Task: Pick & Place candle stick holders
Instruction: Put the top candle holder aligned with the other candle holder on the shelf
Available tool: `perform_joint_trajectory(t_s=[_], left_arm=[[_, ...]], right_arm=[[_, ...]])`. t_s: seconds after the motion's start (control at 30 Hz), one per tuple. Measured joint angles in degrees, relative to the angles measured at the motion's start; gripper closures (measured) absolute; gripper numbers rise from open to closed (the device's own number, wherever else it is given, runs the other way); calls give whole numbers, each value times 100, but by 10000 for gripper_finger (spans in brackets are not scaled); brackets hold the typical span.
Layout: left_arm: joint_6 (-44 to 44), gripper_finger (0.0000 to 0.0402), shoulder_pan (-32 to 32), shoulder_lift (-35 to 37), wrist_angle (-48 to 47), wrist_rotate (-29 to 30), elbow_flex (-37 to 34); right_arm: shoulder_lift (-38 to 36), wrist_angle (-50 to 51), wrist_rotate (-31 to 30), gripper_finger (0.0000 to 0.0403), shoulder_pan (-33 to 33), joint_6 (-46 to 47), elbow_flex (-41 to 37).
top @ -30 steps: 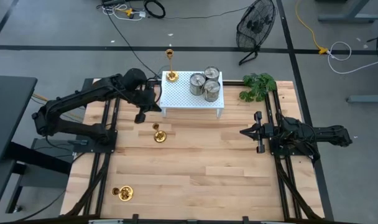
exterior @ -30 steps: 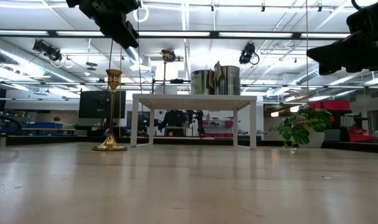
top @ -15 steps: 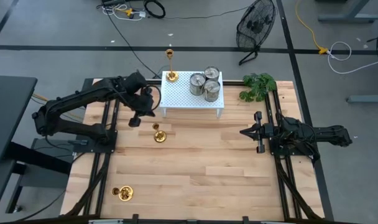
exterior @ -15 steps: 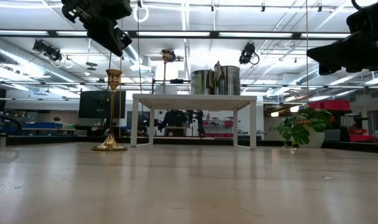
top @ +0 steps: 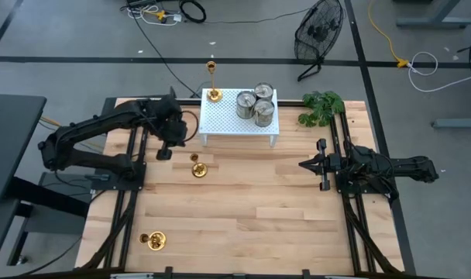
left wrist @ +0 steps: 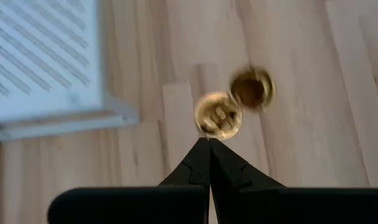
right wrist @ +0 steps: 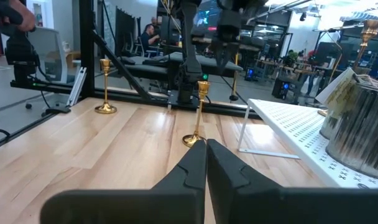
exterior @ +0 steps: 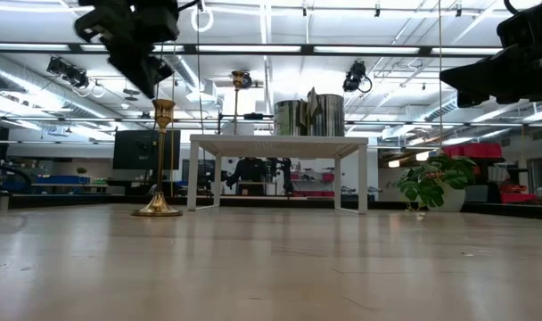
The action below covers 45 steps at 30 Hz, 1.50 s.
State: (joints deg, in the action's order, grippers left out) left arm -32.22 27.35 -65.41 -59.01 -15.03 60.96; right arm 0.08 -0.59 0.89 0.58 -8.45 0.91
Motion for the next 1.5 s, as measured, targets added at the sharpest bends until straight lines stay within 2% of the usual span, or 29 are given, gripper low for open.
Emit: perform_joint_trajectory(t_s=[0.17,0.37,0.6,0.93,1.3,1.5], left_arm=[[148,399,-71,358,148,23,-582],[551,399,-144,795,444,458,-932],[611,385,-330,1008,727,474,-1251],[605,296,-361,997,1524,689,-1940],[607,176,-578,994,2187,569,-2352],[678,136,-733,867,2526,407,-2589]], right_arm=[[0,-1,0,385,0,0,0],[0,0,0,385,1,0,0],[2,0,0,385,0,0,0],[0,1,0,385,0,1,0],[2,1,0,385,0,1,1],[1,-1,0,385,0,0,0]])
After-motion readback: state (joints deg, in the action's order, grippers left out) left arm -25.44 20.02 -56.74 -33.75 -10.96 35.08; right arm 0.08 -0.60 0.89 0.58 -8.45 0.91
